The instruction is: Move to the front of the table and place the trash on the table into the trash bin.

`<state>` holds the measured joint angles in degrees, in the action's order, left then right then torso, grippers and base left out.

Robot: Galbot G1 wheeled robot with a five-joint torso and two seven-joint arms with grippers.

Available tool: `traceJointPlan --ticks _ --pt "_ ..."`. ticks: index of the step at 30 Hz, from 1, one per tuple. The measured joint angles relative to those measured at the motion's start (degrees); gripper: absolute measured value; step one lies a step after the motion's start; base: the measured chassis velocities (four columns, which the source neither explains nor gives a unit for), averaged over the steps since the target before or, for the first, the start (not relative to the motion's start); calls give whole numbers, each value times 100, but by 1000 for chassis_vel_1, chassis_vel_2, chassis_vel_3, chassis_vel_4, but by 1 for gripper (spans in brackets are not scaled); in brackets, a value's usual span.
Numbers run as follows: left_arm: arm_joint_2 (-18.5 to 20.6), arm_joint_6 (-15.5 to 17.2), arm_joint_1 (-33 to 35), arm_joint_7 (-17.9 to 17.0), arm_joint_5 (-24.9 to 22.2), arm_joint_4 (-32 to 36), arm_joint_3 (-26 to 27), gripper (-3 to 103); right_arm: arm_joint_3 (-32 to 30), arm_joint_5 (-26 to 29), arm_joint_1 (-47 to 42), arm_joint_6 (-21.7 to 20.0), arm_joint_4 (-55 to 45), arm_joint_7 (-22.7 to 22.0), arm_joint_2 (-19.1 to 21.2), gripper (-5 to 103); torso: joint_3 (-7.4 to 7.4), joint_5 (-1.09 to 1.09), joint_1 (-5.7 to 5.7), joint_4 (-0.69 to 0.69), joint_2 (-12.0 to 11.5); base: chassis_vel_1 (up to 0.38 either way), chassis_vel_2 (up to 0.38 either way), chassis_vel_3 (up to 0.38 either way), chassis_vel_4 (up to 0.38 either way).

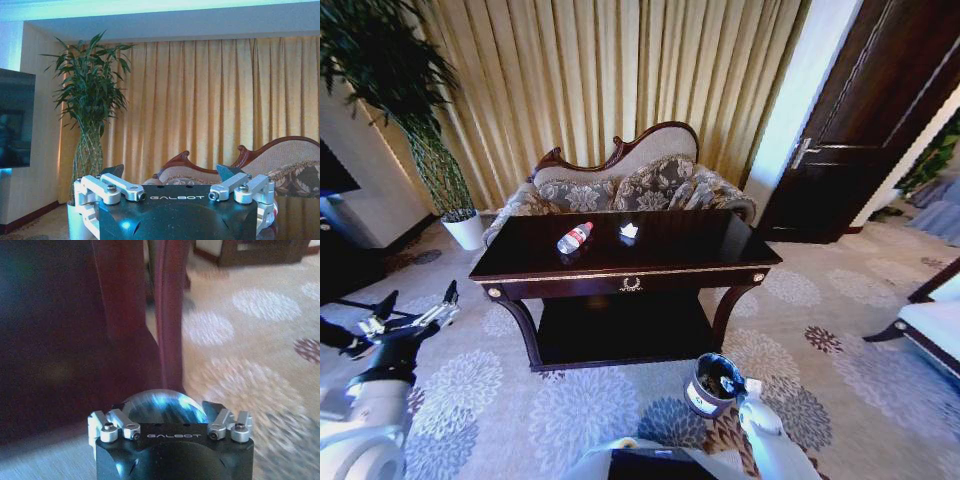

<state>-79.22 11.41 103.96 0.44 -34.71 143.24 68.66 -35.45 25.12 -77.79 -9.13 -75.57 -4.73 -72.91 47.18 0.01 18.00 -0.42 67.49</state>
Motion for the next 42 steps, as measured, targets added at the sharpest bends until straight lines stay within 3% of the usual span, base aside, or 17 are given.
traceJointPlan --ticks 5,9,12,14,16,19,21,27,42 --pt "-19 -3 8 1 -1 0 9 100 -266 592 -741 -40 -1763 243 118 98 -1 -3 0 -1 1 0 0 0 0" --pt "-53 -3 11 1 0 0 -18 100 -394 667 -1210 84 -2828 274 97 99 -1 -2 0 -2 1 0 0 0 0" --pt "-87 -3 20 2 0 0 -43 100 -406 502 -1534 231 -4024 275 -12 100 -1 -2 0 -1 1 0 0 0 0" --pt "-89 -3 25 2 0 0 -43 100 -397 435 -1565 233 -4218 275 -30 100 -1 -3 0 -1 1 0 0 0 0" --pt "-95 -2 39 3 -1 0 -37 100 -348 47 -1589 234 -4837 274 -79 100 -1 -2 0 -1 1 0 0 0 0" --pt "-95 -2 53 3 -3 0 -18 100 -323 -204 -1548 137 -5307 271 -65 100 -1 -2 0 0 1 0 0 0 0" --pt "-93 -2 60 5 -5 0 -4 100 -315 -332 -1467 -182 -5869 262 7 100 -1 -3 0 0 1 0 0 0 0" --pt "-99 -16 59 7 -6 0 5 100 -246 -391 -1414 -696 -6260 232 98 100 0 -2 0 0 1 0 0 0 0" --pt "-90 -50 100 28 21 0 20 100 -191 -365 -1399 -758 -6188 143 93 100 -1 -1 -1 -1 1 -36 32 32 -39"
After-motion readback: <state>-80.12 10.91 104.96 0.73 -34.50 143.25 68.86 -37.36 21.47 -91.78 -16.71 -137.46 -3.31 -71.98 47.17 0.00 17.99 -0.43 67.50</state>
